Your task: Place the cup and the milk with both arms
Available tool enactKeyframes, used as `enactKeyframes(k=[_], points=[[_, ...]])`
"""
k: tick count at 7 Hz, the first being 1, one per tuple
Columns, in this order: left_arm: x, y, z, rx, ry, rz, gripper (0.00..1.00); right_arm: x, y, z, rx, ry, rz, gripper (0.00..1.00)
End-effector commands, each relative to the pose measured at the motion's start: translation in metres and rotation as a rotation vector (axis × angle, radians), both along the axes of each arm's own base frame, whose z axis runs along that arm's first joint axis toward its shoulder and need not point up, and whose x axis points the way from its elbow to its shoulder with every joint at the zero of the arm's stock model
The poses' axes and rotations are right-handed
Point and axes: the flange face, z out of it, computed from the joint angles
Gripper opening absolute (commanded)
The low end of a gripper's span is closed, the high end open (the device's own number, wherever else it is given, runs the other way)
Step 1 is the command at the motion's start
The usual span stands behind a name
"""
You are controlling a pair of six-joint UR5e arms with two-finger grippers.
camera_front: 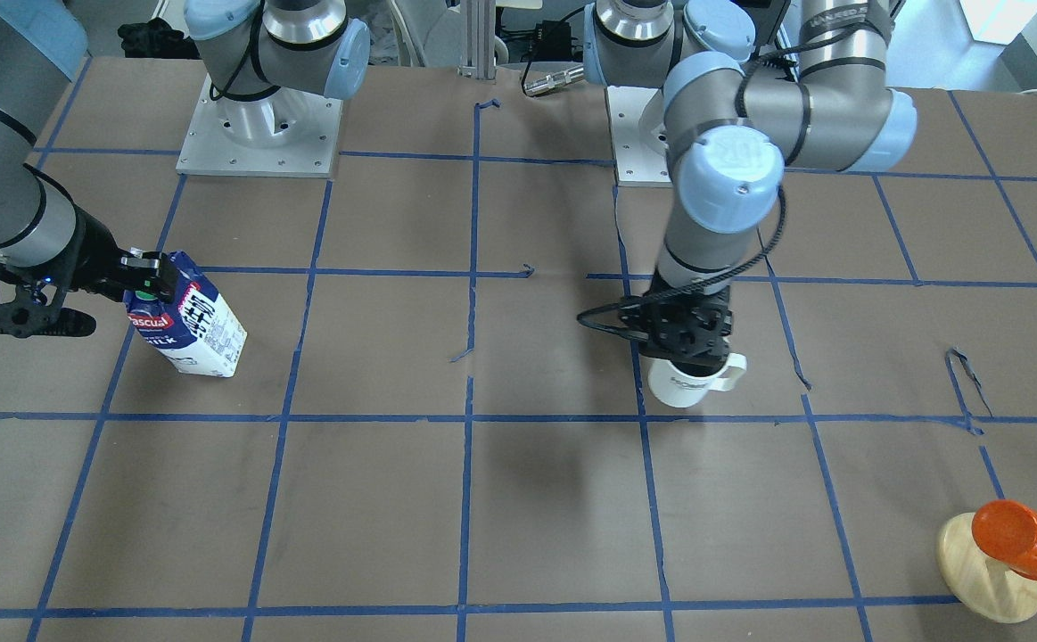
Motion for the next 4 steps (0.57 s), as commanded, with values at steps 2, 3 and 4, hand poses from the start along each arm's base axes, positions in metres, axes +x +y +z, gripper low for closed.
enactKeyframes(k=[2,3,4], points=[[-0.174,0.088,-0.007,0.008,0.054,0.134,0.0,0.0,-0.001,0.001,-0.001,0.003,-0.012,0.28],[-0.209,0.114,-0.018,0.03,0.072,0.186,0.0,-0.001,-0.002,0.006,-0.008,0.006,-0.016,0.23],[-0.217,0.121,-0.024,0.054,0.076,0.21,0.0,-0.002,-0.009,0.021,-0.036,0.012,-0.033,0.22]])
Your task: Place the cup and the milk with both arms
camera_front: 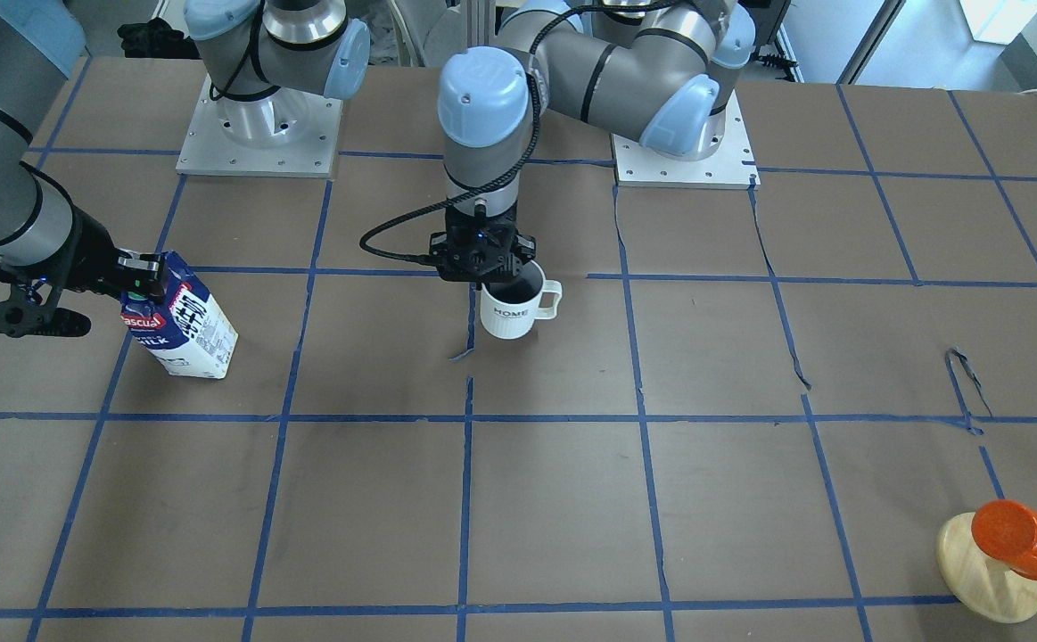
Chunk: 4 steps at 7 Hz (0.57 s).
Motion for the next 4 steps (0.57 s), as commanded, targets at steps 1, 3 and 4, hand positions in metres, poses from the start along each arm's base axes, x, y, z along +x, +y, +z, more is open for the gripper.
enactKeyframes(k=[1,3,4], points=[[-0.034,0.033,-0.02,0.106,0.064,0.062,0.0,-0.001,-0.012,0.027,-0.047,-0.004,-0.046,0.22],[-0.037,0.044,-0.027,0.104,0.035,0.058,0.99,0.006,-0.014,0.036,-0.057,-0.016,-0.039,0.22],[-0.035,0.048,-0.01,0.074,0.034,0.056,1.0,0.012,-0.012,0.039,-0.056,-0.039,-0.038,0.22]])
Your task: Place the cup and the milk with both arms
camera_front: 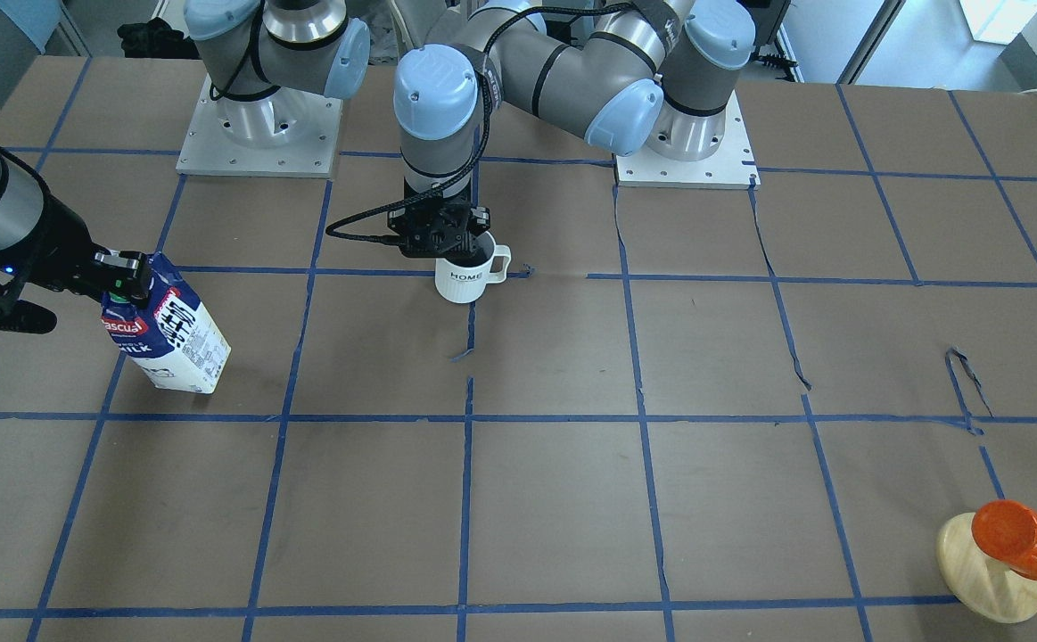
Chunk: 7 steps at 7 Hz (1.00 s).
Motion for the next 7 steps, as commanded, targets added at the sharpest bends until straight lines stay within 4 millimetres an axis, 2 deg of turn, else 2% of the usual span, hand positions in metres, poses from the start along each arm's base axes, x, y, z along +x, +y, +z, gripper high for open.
enactKeyframes(k=[1,2,3,4,5,6,7], points=[[0.003,0.002,0.02,-0.043,-0.009,0.002,1.0,0.018,0.003,0.004,0.006,-0.021,0.022,0.21],[0.014,-0.014,0.038,-0.108,-0.033,0.01,1.0,0.04,0.005,0.005,0.008,-0.015,0.027,0.19],[0.038,-0.044,0.062,-0.164,-0.054,0.067,1.0,0.063,0.009,0.005,0.024,-0.014,0.038,0.18],[0.063,-0.065,0.1,-0.221,-0.018,0.113,1.0,0.078,0.017,0.01,0.035,-0.03,0.059,0.18],[0.091,-0.082,0.122,-0.255,-0.002,0.093,1.0,0.089,0.022,0.015,0.027,-0.065,0.065,0.18],[0.122,-0.093,0.149,-0.306,0.006,0.091,1.0,0.11,0.03,0.015,0.037,-0.06,0.075,0.18],[0.143,-0.098,0.164,-0.335,0.007,0.05,1.0,0.146,0.04,0.013,0.05,-0.047,0.06,0.18]])
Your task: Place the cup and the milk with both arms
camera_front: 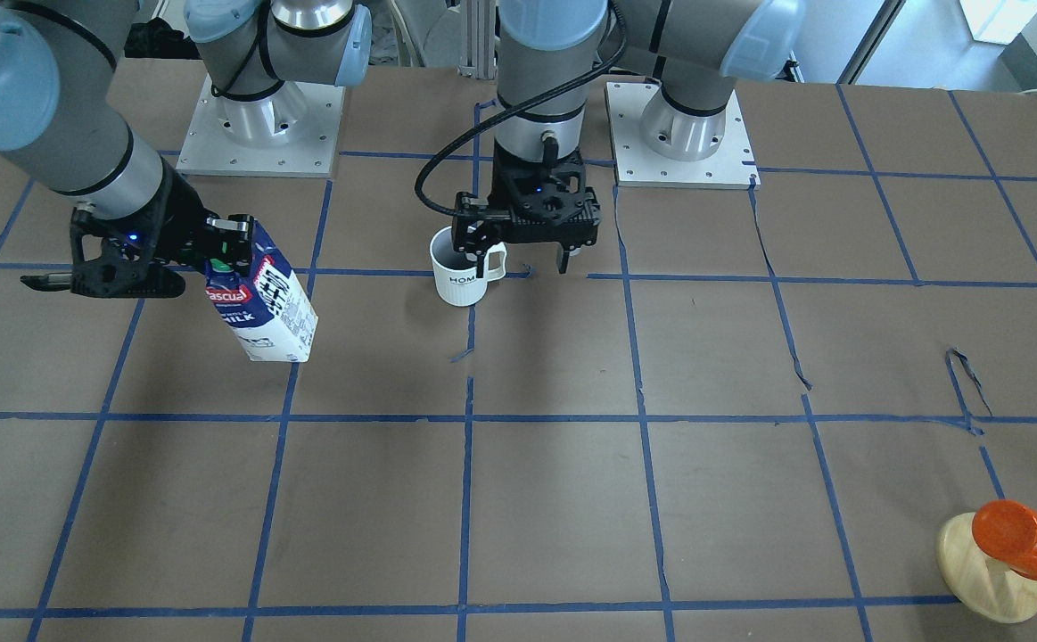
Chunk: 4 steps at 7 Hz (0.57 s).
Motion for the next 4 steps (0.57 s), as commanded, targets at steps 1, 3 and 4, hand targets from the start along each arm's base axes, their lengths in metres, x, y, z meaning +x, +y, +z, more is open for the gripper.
enactKeyframes(k=[1,3,4], points=[[0.044,-0.008,0.035,-0.053,-0.011,-0.065,1.0,0.074,0.026,-0.008,0.025,0.017,0.024,0.2],[0.074,0.001,0.054,-0.026,-0.036,-0.104,1.0,0.112,0.05,-0.027,0.053,0.033,0.052,0.2],[0.107,-0.002,0.066,0.024,-0.056,-0.134,1.0,0.127,0.06,-0.04,0.046,0.034,0.076,0.2]])
